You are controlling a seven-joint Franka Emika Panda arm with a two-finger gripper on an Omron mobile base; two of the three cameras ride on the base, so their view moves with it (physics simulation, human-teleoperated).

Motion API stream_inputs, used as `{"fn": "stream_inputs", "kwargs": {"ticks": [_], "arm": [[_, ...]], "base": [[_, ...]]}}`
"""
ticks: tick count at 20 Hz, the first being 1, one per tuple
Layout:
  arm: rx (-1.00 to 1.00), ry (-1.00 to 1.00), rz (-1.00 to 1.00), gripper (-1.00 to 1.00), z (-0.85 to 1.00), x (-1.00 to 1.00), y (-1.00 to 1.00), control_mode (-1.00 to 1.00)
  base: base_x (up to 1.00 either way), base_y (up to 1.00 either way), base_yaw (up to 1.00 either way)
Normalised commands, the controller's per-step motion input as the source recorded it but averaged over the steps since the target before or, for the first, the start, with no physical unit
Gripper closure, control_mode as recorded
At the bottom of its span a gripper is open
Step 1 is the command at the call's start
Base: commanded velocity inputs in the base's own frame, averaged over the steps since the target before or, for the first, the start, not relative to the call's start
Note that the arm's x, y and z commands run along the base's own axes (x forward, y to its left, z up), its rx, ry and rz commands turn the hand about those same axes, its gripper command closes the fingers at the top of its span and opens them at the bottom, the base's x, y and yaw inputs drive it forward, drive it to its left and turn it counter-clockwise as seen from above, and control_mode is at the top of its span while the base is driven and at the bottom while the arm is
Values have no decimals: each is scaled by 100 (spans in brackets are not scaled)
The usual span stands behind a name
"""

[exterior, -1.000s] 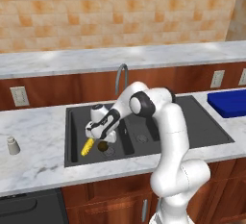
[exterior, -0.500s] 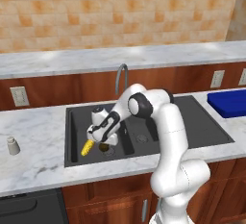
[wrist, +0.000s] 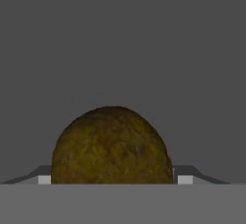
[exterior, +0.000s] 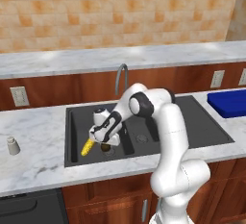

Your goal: Pick up all produce items and place them in the sink. Turn on the sink faucet to wash them. Then turn the sink off and put them in the tray.

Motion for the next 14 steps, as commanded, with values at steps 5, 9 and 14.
{"fn": "stream_inputs", "kwargs": {"ticks": [5, 9, 14], "arm": [[1, -9, 3, 100, 100, -62, 0, -100], [3, -3, 0, 100, 100, -50, 0, -100], [3, -1, 2, 100, 100, -18, -6, -100]], "base": [[0, 0, 0], [0, 0, 0], [0, 0, 0]]}}
